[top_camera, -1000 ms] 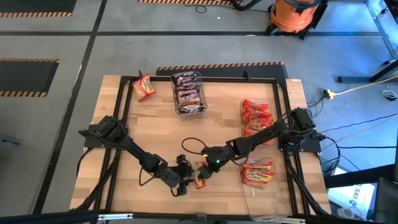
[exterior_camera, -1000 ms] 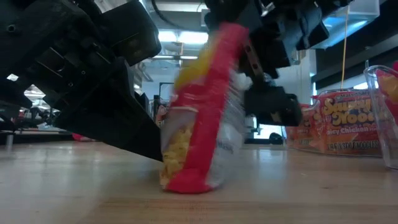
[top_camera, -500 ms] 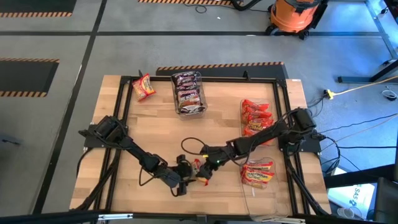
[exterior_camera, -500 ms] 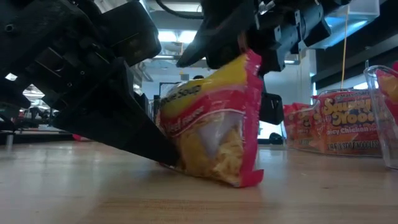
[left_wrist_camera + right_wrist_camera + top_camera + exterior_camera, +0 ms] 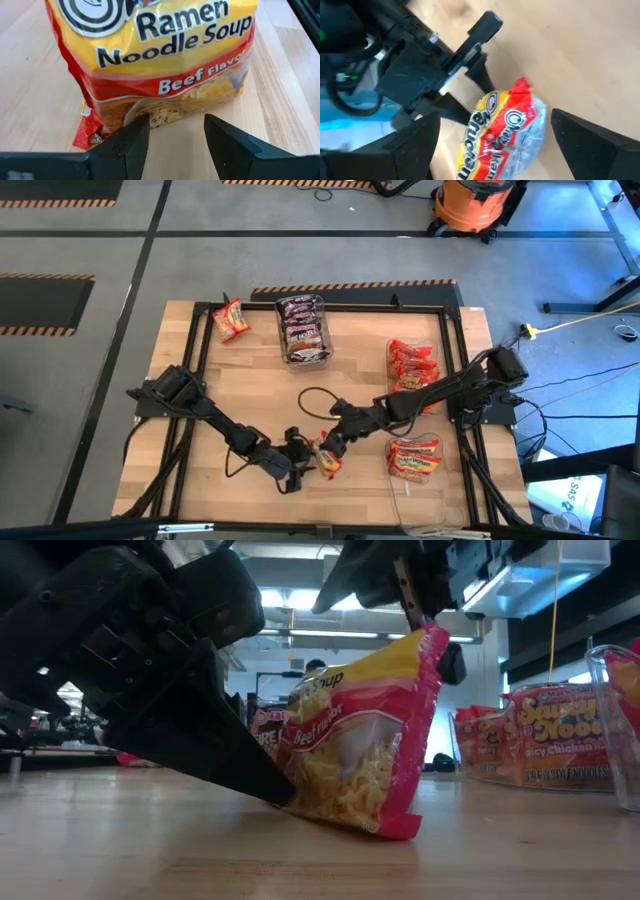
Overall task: Sort Maruchan noodles
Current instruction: Put the red noodle pack into the bottom transparent bin
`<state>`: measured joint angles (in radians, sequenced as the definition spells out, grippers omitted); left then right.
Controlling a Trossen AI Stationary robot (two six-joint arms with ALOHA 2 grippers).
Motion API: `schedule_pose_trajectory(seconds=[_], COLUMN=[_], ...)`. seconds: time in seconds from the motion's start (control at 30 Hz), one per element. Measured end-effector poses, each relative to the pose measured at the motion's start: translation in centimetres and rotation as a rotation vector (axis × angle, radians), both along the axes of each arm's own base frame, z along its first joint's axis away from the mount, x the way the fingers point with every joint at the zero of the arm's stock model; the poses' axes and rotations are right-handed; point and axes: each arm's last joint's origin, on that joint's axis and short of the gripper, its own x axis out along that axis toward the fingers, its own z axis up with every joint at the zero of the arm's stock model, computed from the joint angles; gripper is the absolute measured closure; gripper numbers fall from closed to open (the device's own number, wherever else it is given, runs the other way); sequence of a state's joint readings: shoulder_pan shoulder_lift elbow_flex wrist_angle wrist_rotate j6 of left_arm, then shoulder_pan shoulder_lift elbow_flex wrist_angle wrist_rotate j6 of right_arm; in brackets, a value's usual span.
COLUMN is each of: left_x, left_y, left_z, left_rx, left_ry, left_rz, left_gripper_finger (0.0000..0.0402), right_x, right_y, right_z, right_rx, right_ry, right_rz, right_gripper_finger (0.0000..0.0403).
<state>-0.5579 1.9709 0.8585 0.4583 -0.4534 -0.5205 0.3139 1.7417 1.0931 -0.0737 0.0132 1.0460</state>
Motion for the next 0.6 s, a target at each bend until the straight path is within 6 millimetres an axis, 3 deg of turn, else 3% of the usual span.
schedule_pose_trajectory(seconds=[0.17, 0.4, 0.6], left_x=[0.0, 0.0, 0.0], left_y=[0.0, 0.0, 0.0], left_z=[0.0, 0.0, 0.0], left_rx=[0.000, -0.001, -0.002], left_ry=[0.000, -0.001, -0.001], left_rz=[-0.001, 0.002, 0.000], left_gripper_finger=[0.0217, 0.0217, 0.0217], right_x=[-0.7, -0.1, 0.3], right_y=[0.4, 1.9, 2.8], right_z=[-0.2, 0.6, -0.2], right_rx=[-0.134, -0.102, -0.119], right_ry=[0.140, 0.007, -0.013], right_rz=[-0.038, 0.000, 0.043], right_gripper_finger=[0.0044, 0.0045, 0.0045])
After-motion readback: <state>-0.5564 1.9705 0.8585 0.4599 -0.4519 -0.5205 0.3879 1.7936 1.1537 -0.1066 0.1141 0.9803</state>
